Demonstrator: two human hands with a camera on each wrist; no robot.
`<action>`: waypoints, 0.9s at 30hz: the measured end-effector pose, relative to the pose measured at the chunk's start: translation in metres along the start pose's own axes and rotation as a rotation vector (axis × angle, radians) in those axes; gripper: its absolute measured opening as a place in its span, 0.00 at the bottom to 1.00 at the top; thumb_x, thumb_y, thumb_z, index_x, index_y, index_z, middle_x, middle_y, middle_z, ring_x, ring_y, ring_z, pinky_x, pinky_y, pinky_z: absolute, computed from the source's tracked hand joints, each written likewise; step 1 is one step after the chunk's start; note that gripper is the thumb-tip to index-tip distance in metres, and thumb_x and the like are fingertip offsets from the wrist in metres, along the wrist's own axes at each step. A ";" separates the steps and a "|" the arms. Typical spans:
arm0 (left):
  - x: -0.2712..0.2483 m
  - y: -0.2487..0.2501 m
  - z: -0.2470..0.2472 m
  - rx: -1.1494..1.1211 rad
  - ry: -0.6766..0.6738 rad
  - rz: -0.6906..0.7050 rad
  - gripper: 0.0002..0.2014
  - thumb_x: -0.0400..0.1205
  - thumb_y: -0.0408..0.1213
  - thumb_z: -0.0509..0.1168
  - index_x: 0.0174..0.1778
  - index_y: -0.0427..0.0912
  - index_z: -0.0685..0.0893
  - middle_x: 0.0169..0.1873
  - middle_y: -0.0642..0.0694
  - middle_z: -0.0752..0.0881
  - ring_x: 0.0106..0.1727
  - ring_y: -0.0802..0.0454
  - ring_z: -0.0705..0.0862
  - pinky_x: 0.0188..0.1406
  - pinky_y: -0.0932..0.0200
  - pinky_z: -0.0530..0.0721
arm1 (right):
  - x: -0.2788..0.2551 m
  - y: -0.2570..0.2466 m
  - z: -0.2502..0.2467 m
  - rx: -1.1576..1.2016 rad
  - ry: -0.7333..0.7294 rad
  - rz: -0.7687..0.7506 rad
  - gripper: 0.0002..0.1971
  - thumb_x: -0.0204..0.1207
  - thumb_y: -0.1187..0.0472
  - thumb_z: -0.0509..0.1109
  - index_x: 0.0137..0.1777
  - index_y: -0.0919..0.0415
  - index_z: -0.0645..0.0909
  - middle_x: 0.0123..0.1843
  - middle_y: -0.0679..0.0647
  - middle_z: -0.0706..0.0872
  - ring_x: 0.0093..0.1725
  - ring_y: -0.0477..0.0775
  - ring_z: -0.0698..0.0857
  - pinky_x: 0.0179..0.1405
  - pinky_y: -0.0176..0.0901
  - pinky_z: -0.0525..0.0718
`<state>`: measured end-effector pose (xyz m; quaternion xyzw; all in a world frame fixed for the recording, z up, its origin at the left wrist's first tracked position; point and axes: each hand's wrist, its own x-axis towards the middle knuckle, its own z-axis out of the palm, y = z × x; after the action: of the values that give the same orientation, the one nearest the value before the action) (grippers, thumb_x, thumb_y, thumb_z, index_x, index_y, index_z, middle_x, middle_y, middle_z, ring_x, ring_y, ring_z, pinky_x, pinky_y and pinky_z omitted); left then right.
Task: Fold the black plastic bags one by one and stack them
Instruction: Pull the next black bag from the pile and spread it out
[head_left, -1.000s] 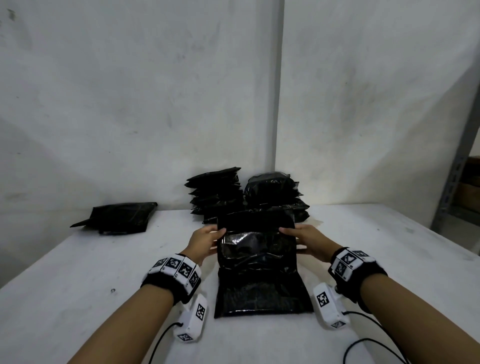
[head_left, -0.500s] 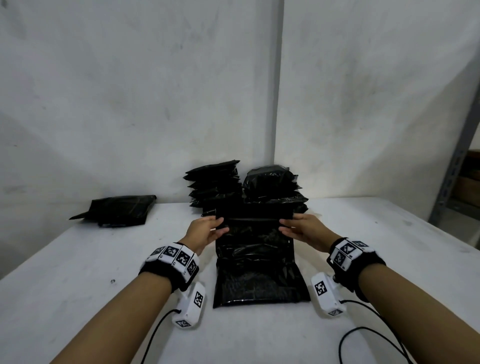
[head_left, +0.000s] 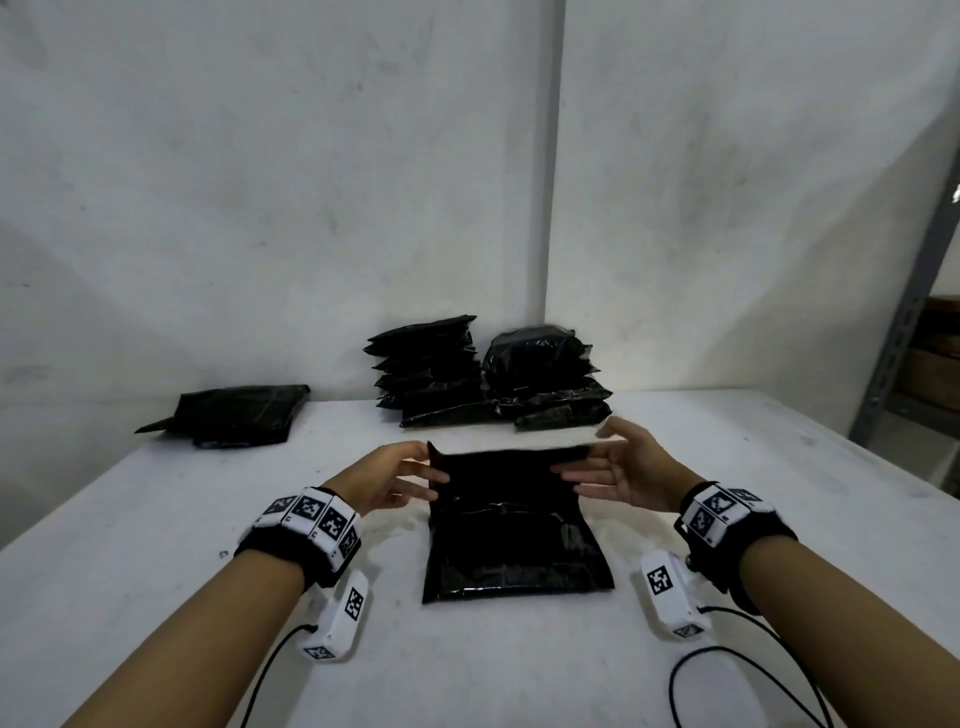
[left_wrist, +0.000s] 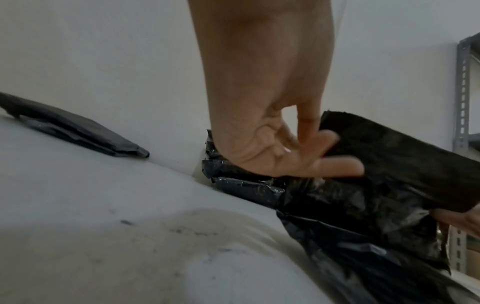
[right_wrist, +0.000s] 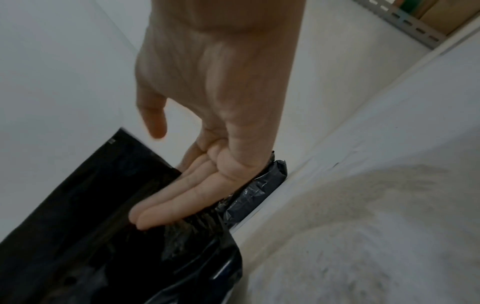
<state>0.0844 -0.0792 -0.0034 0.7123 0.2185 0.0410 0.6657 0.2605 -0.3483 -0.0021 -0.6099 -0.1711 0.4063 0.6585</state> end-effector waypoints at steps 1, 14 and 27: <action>-0.003 0.001 0.001 -0.031 -0.025 -0.035 0.12 0.84 0.44 0.58 0.46 0.42 0.84 0.49 0.41 0.91 0.41 0.49 0.89 0.23 0.68 0.78 | 0.000 0.001 -0.001 0.002 -0.001 0.030 0.22 0.79 0.48 0.62 0.57 0.67 0.84 0.60 0.66 0.88 0.52 0.57 0.90 0.48 0.43 0.89; -0.011 -0.020 0.009 0.359 -0.191 -0.095 0.16 0.69 0.29 0.79 0.45 0.43 0.80 0.43 0.43 0.85 0.41 0.53 0.83 0.35 0.68 0.82 | -0.008 0.019 0.002 -0.531 -0.185 0.148 0.06 0.75 0.75 0.72 0.45 0.63 0.84 0.40 0.53 0.90 0.38 0.45 0.89 0.35 0.31 0.85; -0.013 -0.019 0.025 0.719 -0.120 -0.049 0.17 0.69 0.40 0.81 0.48 0.46 0.81 0.39 0.50 0.81 0.37 0.58 0.79 0.30 0.70 0.77 | -0.009 0.018 0.009 -0.831 -0.125 0.230 0.06 0.73 0.66 0.78 0.47 0.56 0.87 0.38 0.52 0.86 0.27 0.40 0.82 0.29 0.29 0.82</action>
<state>0.0760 -0.1067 -0.0215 0.8966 0.1966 -0.0963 0.3850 0.2425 -0.3505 -0.0146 -0.8124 -0.2907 0.4100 0.2958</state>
